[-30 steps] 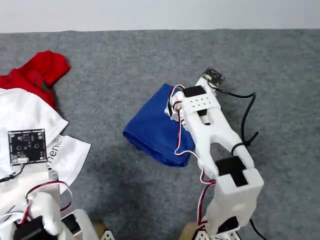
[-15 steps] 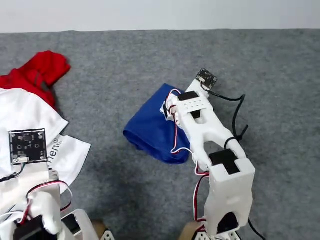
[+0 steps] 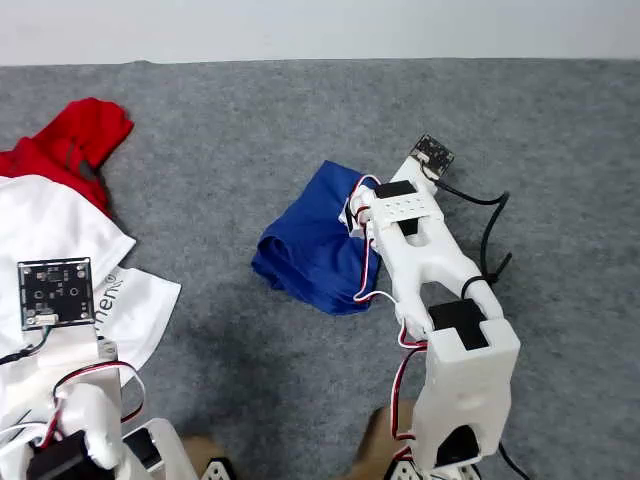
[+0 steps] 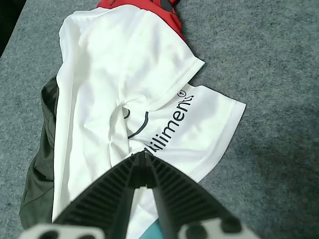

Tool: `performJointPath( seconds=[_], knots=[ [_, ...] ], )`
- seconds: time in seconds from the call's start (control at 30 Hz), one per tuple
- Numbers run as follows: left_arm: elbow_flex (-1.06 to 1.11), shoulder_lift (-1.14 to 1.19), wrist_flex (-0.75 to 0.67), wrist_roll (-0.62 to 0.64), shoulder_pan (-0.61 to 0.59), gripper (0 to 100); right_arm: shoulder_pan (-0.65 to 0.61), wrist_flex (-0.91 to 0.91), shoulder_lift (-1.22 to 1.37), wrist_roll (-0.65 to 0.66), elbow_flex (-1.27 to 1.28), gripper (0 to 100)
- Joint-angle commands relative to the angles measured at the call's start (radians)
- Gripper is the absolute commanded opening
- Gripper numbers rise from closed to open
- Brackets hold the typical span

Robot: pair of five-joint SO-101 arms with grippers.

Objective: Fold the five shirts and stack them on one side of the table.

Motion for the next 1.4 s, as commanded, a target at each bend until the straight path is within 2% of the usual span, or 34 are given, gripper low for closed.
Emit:
performJointPath(
  seconds=[0.0, 0.3, 0.43, 0.53, 1.17, 1.37],
  knots=[
    [-0.007, -0.006, -0.025, 0.009, -0.006, 0, 0.008, -0.008, -0.091, 0.015, -0.029, 0.9],
    [-0.004, -0.006, -0.026, 0.009, -0.006, 0, 0.016, 0.143, -0.271, 0.015, -0.031, 0.9],
    [-0.007, -0.006, -0.026, 0.009, -0.006, 0, 0.061, 0.170, -0.361, 0.026, -0.028, 0.9],
    [-0.012, -0.006, -0.026, 0.008, -0.006, 0, 0.119, 0.174, -0.409, 0.087, -0.028, 0.9],
    [-0.012, -0.006, -0.026, 0.006, -0.006, 0, 0.754, 0.159, -0.429, 0.565, -0.029, 0.9],
    [-0.012, -0.006, -0.026, 0.008, -0.006, 0, 0.924, -0.007, -0.302, 0.690, -0.034, 0.9]
  ],
)
